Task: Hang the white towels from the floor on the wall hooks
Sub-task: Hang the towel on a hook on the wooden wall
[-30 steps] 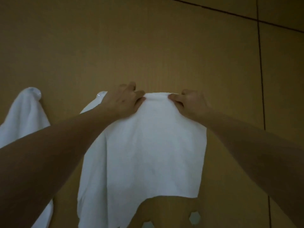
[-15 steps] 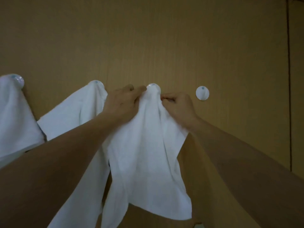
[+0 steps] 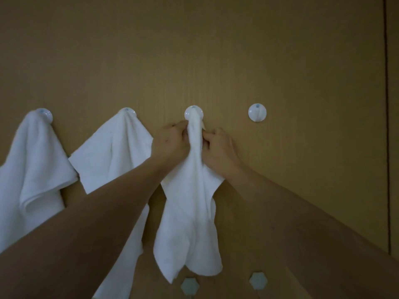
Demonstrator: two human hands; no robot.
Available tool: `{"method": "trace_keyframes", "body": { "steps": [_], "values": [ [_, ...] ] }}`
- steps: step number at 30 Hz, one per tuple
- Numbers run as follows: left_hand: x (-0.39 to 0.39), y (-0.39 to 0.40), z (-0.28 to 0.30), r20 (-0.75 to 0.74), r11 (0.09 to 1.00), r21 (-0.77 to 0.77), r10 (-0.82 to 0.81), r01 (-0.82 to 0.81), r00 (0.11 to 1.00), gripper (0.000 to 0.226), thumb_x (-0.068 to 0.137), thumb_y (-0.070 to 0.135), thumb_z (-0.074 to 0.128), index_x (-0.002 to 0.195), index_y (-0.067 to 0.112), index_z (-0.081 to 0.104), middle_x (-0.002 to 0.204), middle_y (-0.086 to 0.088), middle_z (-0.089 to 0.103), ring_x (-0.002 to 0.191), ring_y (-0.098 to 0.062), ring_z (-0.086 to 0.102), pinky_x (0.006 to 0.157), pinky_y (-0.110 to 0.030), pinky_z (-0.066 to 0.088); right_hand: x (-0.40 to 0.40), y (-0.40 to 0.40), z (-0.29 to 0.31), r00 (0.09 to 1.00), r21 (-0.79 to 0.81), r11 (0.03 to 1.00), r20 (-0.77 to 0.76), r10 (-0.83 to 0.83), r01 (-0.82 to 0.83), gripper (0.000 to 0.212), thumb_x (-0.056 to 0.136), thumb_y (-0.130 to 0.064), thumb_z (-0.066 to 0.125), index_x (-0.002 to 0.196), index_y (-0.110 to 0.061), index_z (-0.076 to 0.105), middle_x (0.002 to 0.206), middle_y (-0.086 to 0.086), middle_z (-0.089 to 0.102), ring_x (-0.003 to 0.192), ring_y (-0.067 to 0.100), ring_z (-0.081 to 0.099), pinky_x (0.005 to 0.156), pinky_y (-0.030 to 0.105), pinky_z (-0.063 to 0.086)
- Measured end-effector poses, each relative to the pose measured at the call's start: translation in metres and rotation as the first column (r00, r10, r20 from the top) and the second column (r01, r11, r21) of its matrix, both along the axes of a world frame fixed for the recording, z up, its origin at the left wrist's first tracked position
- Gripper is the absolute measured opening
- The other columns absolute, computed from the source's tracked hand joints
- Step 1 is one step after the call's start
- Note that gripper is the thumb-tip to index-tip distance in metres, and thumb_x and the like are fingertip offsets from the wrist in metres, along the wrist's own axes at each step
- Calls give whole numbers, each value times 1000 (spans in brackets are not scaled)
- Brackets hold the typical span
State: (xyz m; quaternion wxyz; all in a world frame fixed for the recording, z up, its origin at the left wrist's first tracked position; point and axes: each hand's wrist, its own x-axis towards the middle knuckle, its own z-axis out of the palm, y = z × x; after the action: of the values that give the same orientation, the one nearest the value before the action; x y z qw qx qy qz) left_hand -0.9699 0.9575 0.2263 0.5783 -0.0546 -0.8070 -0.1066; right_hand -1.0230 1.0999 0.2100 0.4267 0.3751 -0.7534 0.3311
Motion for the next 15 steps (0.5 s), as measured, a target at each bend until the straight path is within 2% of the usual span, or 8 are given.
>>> {"method": "trace_keyframes", "body": {
  "steps": [2, 3, 4, 7, 10, 13, 15],
  "values": [
    [3, 1, -8, 71, 984, 146, -111, 100, 991, 41, 96, 44, 29, 107, 22, 62, 80, 8, 62, 71, -7, 55, 62, -26, 37, 9, 0, -3, 995, -51, 997, 80, 64, -60, 31, 94, -11, 46, 63, -12, 54, 61, 2, 51, 55, 12, 43, 53, 28, 30],
    [5, 1, -13, 95, 973, 203, -134, 112, 986, 38, 98, 41, 32, 119, 22, 58, 88, 6, 64, 75, -8, 56, 67, -27, 39, 15, 0, -5, 993, -64, 997, 106, 51, -44, 32, 91, -9, 46, 60, -13, 49, 58, 1, 51, 52, 12, 43, 51, 28, 29],
    [8, 1, -17, 118, 955, 259, -183, 147, 976, 37, 99, 39, 36, 127, 22, 53, 97, 4, 64, 80, -10, 56, 73, -28, 39, 21, 0, -7, 990, -68, 998, 136, 28, -19, 29, 90, -9, 46, 62, -12, 51, 61, 2, 54, 54, 14, 46, 50, 31, 32],
    [18, 3, -24, 190, 888, 372, -356, 269, 915, 41, 98, 38, 45, 136, 20, 47, 122, -2, 61, 101, -17, 56, 86, -29, 40, 36, -3, -13, 969, -110, 994, 248, 9, 19, 22, 91, -16, 45, 84, -9, 65, 78, 4, 65, 71, 20, 59, 63, 35, 47],
    [28, -3, -36, 234, 922, 290, -329, 257, 915, 48, 98, 35, 48, 142, 16, 43, 134, -6, 56, 118, -23, 54, 93, -24, 37, 52, -5, -19, 929, -125, 991, 370, 0, 49, 22, 93, -25, 46, 91, -12, 64, 86, 2, 65, 81, 22, 62, 72, 36, 50],
    [42, -18, -48, 247, 947, 195, -299, 254, 922, 49, 98, 33, 49, 143, 16, 43, 137, -9, 53, 122, -26, 51, 103, -32, 38, 71, -5, -29, 904, -39, 988, 410, -122, 151, 26, 92, -34, 48, 105, -19, 64, 99, -2, 67, 89, 20, 63, 78, 35, 53],
    [50, -27, -56, 266, 956, 125, -290, 265, 919, 47, 97, 31, 50, 142, 17, 44, 136, -10, 53, 121, -27, 51, 103, -34, 38, 87, -3, -37, 889, 4, 972, 404, -216, 234, 35, 91, -37, 51, 121, -21, 58, 112, -2, 65, 98, 21, 62, 80, 33, 51]
  ]
}}
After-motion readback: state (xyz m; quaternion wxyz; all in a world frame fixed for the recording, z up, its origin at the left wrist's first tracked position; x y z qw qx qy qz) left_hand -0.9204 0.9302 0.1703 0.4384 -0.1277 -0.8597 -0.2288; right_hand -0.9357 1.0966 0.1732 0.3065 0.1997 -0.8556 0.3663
